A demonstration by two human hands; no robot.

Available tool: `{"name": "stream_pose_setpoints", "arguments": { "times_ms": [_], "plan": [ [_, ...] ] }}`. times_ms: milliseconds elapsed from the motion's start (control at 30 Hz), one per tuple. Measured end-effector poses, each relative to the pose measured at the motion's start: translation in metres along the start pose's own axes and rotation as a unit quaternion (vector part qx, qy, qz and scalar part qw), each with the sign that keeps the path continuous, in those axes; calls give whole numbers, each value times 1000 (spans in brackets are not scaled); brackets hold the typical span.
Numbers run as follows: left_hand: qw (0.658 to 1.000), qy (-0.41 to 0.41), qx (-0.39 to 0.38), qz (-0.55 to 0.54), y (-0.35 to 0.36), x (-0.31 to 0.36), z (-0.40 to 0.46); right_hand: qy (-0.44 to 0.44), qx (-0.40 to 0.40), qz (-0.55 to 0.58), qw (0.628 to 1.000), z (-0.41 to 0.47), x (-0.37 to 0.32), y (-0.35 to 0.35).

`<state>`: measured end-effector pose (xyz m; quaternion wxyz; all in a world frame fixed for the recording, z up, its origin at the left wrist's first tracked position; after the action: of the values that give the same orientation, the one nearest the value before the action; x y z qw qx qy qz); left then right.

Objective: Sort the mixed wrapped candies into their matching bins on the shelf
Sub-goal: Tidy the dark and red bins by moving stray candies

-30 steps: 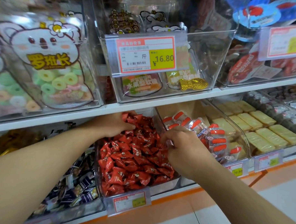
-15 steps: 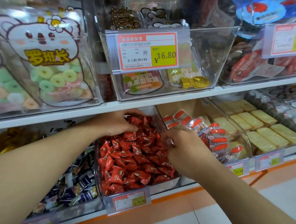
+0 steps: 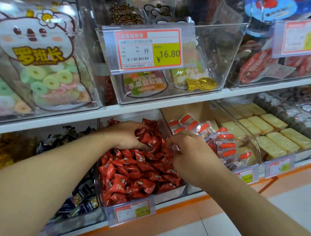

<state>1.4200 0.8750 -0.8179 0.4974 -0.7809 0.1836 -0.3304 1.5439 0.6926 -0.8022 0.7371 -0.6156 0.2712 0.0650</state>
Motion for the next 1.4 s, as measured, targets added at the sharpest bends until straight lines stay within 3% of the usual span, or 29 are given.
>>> {"name": "stream_pose_setpoints", "arguments": {
  "times_ms": [267,500,633,867,1067,1167,1267,1400],
  "plan": [
    [999,8,46,0,-7,1,1,-2,-1,2,1000,0,-1,-1],
    [967,22,139,-211,-11,-8,4,-2,-1,2,1000,0,0,0],
    [951,29,183,-246,-20,-14,-2,-5,1,2,1000,1,0,1],
    [951,-63,131,-274,-22,-27,-8,-4,-3,0,1000,1,0,0],
    [947,23,121,-298,-19,-10,-18,1,-5,-5,1000,0,-1,-1],
    [967,61,116,-220,-16,0,-19,-3,-1,-2,1000,1,-1,0],
    [979,82,77,-171,-12,10,-20,0,2,2,1000,1,1,1],
    [973,108,14,-206,-8,9,-23,-4,6,6,1000,1,2,2]
  ]
}}
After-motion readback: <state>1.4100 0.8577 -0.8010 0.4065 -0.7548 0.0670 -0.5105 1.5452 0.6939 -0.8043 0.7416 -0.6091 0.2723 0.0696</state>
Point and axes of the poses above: each hand's wrist, its own z-axis towards the middle knuckle, its own y-axis out of the palm, x = y × z, the point moved 3 cm from there along z, towards the middle knuckle, and after that the axes turned 2 degrees about -z, right-handed, at the moved point
